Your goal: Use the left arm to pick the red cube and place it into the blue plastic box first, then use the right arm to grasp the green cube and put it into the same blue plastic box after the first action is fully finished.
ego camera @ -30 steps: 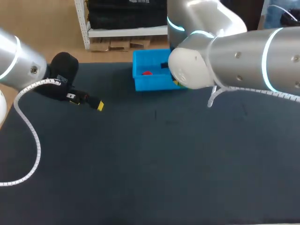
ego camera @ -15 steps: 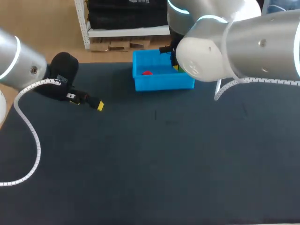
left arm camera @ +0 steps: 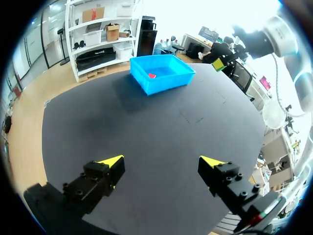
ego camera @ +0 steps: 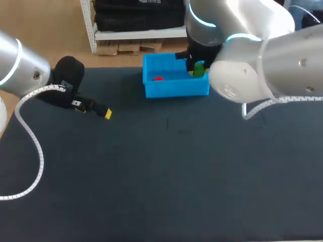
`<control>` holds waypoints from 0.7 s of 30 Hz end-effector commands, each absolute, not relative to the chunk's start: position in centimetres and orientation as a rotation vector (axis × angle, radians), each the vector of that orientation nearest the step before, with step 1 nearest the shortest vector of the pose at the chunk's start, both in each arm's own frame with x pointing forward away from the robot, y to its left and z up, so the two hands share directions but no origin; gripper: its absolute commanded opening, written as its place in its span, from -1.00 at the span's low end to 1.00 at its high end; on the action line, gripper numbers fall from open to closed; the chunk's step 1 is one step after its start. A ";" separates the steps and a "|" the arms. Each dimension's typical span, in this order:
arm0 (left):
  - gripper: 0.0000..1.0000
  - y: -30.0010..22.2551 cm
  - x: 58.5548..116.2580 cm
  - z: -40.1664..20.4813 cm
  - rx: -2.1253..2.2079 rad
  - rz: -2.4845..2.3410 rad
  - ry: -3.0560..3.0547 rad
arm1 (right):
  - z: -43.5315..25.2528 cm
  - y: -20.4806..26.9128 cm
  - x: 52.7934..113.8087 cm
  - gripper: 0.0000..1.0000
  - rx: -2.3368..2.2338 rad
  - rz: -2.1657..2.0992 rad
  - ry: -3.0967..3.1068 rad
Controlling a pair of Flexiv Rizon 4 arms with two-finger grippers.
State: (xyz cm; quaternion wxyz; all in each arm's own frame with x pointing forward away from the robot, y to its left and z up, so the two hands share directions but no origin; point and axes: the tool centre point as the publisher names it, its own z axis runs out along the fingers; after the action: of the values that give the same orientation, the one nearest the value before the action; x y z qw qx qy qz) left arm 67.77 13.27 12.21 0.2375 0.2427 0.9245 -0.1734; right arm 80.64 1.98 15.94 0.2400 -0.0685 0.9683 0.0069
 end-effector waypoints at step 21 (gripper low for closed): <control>1.00 13.3 67.9 12.1 0.668 -0.481 2.529 | 15.2 1.6 87.3 -1.00 -0.198 0.112 2.437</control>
State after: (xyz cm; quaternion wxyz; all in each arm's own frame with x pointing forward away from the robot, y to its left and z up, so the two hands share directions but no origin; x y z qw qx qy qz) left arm 67.77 13.27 12.21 0.2375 0.2427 0.9245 -0.1734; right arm 86.20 1.41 15.75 0.3333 -0.0775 0.9387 0.0420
